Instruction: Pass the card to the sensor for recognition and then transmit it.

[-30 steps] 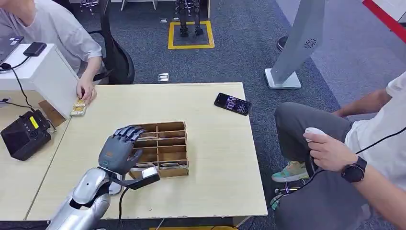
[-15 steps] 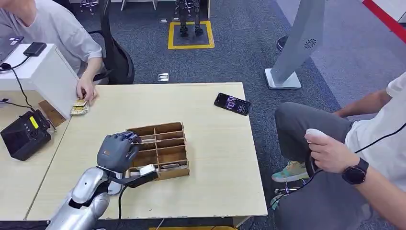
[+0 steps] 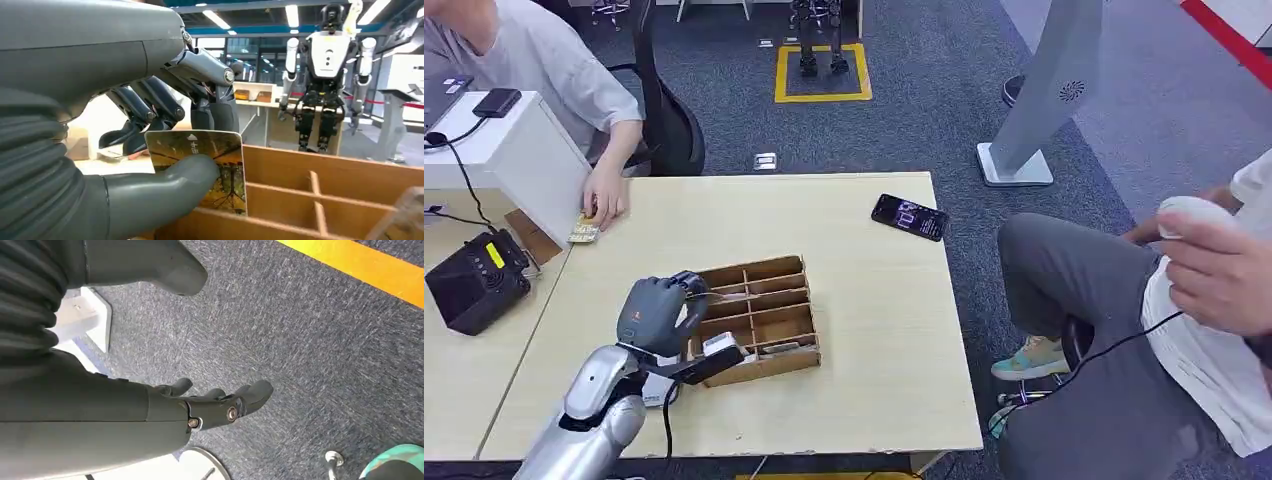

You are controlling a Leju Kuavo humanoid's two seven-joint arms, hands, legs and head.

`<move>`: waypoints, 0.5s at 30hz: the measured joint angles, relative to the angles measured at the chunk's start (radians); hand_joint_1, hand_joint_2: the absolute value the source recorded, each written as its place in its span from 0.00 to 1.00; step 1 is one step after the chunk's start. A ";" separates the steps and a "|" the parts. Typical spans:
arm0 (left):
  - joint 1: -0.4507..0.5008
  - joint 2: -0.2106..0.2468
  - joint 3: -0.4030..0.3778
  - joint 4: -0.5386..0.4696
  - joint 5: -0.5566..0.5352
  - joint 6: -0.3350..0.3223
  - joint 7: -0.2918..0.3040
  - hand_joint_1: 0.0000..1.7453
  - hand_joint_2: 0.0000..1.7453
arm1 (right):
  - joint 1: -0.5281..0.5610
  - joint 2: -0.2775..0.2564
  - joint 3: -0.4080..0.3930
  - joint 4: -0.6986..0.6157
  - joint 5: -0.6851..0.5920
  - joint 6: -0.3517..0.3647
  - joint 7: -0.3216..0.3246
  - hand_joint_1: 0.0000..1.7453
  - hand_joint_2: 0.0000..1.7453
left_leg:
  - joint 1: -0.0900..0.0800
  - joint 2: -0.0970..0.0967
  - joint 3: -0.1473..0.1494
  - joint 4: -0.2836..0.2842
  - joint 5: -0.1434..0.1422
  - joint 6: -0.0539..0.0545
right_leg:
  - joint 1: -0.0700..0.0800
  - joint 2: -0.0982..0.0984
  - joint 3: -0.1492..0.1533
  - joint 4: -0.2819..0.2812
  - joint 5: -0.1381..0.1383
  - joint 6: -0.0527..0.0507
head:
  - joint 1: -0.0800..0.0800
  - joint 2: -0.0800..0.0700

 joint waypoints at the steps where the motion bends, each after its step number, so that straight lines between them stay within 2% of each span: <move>1: 0.000 0.004 0.002 -0.004 0.007 -0.004 -0.002 1.00 1.00 | 0.000 0.000 0.000 0.000 0.000 0.000 0.000 0.00 1.00 | 0.000 0.000 0.000 0.000 0.000 0.000 | 0.000 0.000 0.000 0.000 0.000 0.000 | 0.000 0.000; 3: -0.008 0.013 0.007 -0.018 0.047 -0.029 -0.011 1.00 1.00 | 0.000 0.001 0.000 0.000 0.000 0.000 -0.003 0.00 1.00 | 0.000 0.000 0.000 0.000 0.000 0.000 | 0.000 0.000 0.000 0.000 0.000 0.000 | 0.000 0.000; 5: -0.039 0.040 0.022 -0.051 0.145 -0.095 -0.019 1.00 1.00 | 0.000 0.001 0.000 0.000 0.000 -0.002 -0.003 0.00 1.00 | 0.000 0.000 -0.001 0.000 0.001 -0.001 | 0.001 0.000 -0.001 0.000 0.000 0.000 | 0.000 0.000; 9: -0.191 0.108 0.073 -0.118 0.332 -0.241 -0.008 1.00 1.00 | 0.001 0.001 0.000 0.000 0.000 -0.004 -0.003 0.00 1.00 | 0.001 -0.002 -0.003 0.000 0.004 -0.002 | 0.002 -0.001 -0.002 0.000 0.003 -0.002 | 0.000 0.000; 11: -0.267 0.130 0.103 -0.153 0.394 -0.282 -0.007 1.00 1.00 | 0.002 0.001 0.000 0.000 0.000 -0.005 -0.001 0.00 1.00 | 0.002 -0.001 -0.003 0.000 0.004 -0.002 | 0.002 -0.001 -0.002 0.001 0.003 -0.002 | -0.001 0.000; 15: -0.385 0.160 0.126 -0.228 0.436 -0.322 0.019 1.00 1.00 | 0.001 0.006 0.000 0.000 0.000 -0.005 -0.006 0.00 1.00 | 0.003 -0.001 -0.003 0.000 0.005 -0.002 | 0.002 -0.001 -0.002 0.001 0.004 -0.002 | 0.000 0.000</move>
